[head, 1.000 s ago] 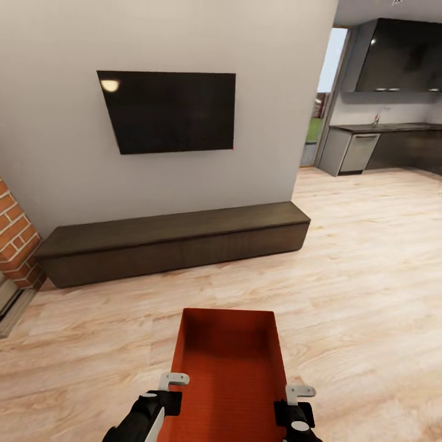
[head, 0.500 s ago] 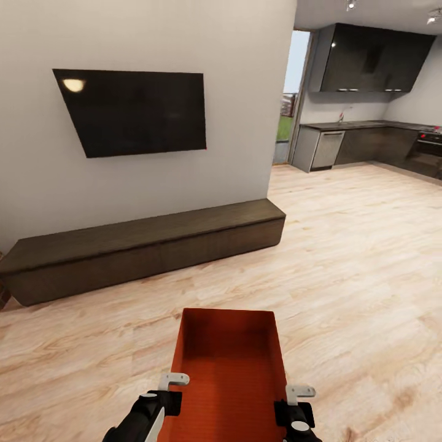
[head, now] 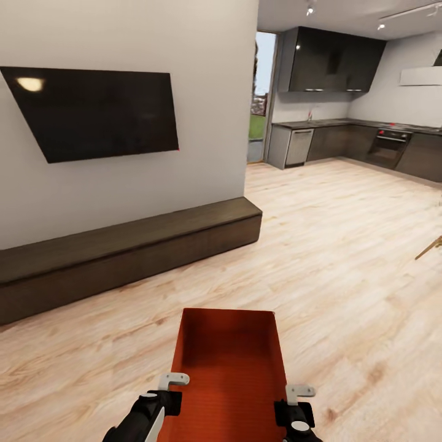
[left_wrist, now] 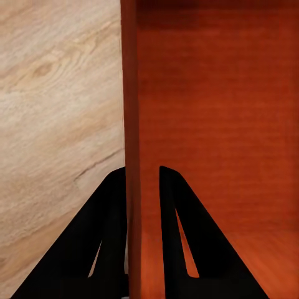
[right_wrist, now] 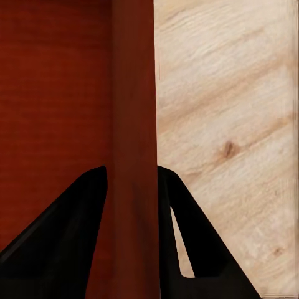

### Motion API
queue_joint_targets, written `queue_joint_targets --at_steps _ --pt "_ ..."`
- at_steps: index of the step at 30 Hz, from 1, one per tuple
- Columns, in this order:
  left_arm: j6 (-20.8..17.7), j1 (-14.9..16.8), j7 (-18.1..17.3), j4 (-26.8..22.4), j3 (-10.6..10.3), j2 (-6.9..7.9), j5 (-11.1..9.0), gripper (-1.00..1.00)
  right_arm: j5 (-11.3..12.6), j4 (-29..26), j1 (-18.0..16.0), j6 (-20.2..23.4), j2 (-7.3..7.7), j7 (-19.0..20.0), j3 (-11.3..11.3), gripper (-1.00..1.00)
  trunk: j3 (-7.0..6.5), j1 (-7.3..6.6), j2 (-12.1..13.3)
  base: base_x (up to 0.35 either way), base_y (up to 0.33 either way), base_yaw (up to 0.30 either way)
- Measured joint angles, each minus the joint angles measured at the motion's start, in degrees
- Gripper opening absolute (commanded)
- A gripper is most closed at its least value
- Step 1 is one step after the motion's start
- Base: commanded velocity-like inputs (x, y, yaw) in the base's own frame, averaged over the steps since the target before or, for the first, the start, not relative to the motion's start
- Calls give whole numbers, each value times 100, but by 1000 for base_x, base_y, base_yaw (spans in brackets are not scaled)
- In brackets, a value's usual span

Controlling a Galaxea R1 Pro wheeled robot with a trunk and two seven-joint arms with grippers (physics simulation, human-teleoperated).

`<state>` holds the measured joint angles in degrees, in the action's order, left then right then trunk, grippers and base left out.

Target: Move the two storage containers from the living room to the garage. In the garage, place one container on the floor and stack the other container on top of it (either order is fine).

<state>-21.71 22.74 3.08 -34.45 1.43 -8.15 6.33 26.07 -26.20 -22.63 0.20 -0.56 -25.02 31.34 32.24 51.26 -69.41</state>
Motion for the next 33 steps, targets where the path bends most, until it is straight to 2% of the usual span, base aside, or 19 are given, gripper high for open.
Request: queue_joint_targets --at_steps 33 --pt "-1 -1 1 -20 8 -8 16 -100 -3 -17 0 -1 7 0 -5 -100 0 0 0 0 0 -255"
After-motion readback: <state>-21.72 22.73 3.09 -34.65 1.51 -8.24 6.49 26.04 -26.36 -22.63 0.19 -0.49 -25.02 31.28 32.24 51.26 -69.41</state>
